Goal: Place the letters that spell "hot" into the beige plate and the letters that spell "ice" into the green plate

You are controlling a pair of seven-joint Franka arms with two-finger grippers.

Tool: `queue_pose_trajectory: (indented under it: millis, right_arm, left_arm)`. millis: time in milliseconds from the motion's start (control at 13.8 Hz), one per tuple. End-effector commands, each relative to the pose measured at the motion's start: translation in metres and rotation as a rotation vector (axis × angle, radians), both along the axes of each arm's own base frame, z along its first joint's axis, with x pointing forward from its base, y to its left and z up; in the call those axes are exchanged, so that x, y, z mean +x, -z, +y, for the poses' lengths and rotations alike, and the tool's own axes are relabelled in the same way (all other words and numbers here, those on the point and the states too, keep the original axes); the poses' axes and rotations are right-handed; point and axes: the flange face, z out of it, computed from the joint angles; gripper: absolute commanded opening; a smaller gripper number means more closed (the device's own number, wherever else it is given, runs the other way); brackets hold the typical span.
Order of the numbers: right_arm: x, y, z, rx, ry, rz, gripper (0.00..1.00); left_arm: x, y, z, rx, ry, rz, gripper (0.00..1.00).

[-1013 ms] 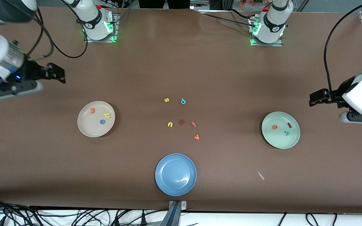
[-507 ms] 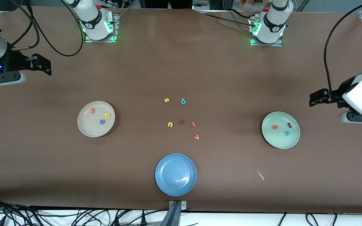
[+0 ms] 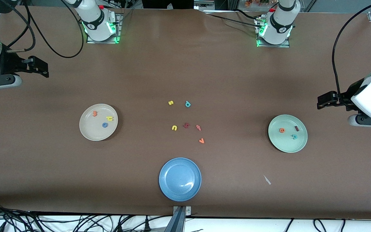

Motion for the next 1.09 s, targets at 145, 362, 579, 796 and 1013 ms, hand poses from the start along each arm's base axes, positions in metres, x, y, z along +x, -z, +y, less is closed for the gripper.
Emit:
queue_pose_trajectory:
  millis: [145, 362, 579, 796, 1013]
  right_arm:
    - [0.006, -0.019, -0.002, -0.029, 0.009, -0.029, 1.00]
    - [0.014, -0.003, 0.006, -0.043, 0.004, -0.008, 1.00]
    - [0.014, 0.000, 0.009, -0.037, 0.024, -0.002, 1.00]
    - [0.015, 0.001, 0.004, -0.033, 0.045, -0.002, 1.00]
    - [0.016, 0.001, 0.004, -0.033, 0.048, -0.003, 1.00]
  left_arm:
    - [-0.005, -0.006, 0.002, -0.029, 0.013, 0.001, 1.00]
    - [-0.005, -0.006, 0.002, -0.029, 0.013, 0.001, 1.00]
    - [-0.005, -0.006, 0.002, -0.029, 0.013, 0.001, 1.00]
    - [-0.005, -0.006, 0.002, -0.030, 0.013, 0.001, 1.00]
    - [-0.005, -0.006, 0.002, -0.030, 0.013, 0.001, 1.00]
